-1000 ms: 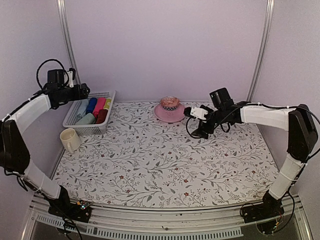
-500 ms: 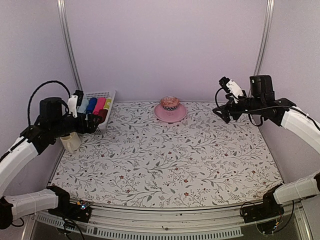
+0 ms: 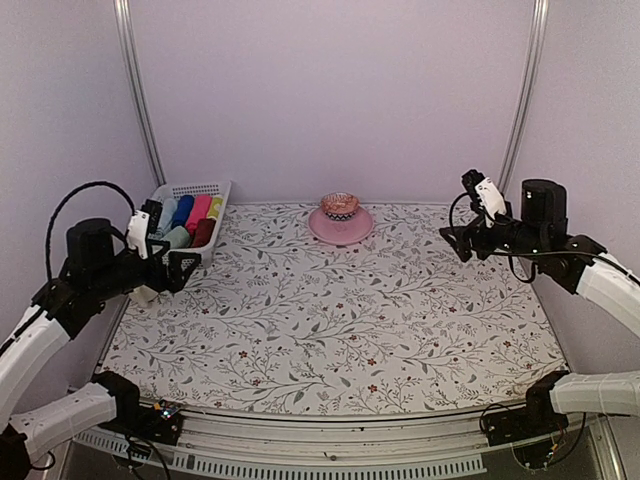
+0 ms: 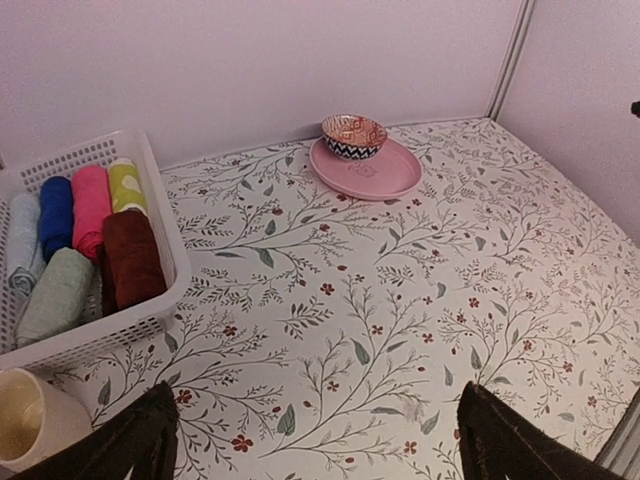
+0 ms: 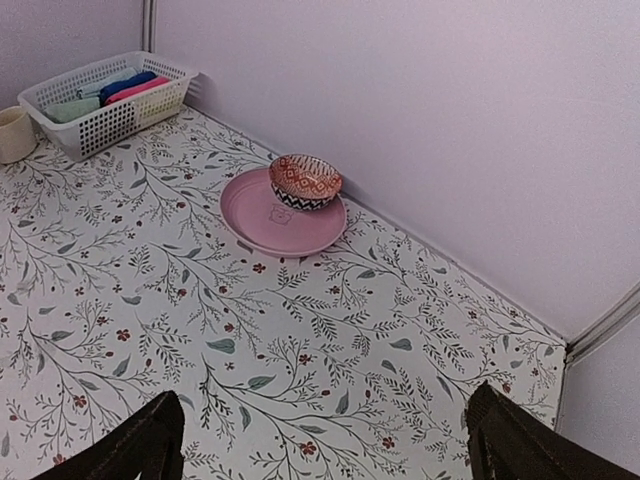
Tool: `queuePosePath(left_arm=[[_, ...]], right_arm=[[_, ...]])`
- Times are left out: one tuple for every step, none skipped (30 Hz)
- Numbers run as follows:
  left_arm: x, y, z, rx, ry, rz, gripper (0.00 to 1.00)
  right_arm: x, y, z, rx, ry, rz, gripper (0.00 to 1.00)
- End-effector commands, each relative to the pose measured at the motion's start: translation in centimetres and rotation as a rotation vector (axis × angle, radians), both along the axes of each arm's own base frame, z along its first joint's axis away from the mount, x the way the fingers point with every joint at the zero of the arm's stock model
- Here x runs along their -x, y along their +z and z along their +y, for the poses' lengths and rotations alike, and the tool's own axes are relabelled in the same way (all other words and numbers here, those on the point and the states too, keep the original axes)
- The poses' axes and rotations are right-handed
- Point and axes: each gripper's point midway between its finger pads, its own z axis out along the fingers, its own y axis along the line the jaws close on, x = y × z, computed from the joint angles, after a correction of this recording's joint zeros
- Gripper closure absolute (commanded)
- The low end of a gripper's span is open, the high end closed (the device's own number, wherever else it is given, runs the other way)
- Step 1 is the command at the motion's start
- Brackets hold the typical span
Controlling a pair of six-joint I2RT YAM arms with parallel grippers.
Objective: Roll the towels
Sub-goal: Reset both arms
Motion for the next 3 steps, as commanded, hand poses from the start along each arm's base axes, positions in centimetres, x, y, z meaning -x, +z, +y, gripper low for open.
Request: queuePosePath(left_arm=[[0.64, 0.87, -0.29, 0.008, -0.027, -0.058, 0.03], [0.71, 0.87, -0.31, 0.006, -0.03, -0.062, 0.03], [0.75, 0.87, -0.31, 0.005, -0.032, -0.064, 0.03]], right_arm=[[-0.39, 0.81, 0.15, -0.054, -0.008, -0.03, 0.01], [-0.42, 0.81, 0.16, -0.055, -0.008, -0.032, 0.01], [-0.38, 1.0, 0.15, -0.06, -0.009, -0.037, 0.01]])
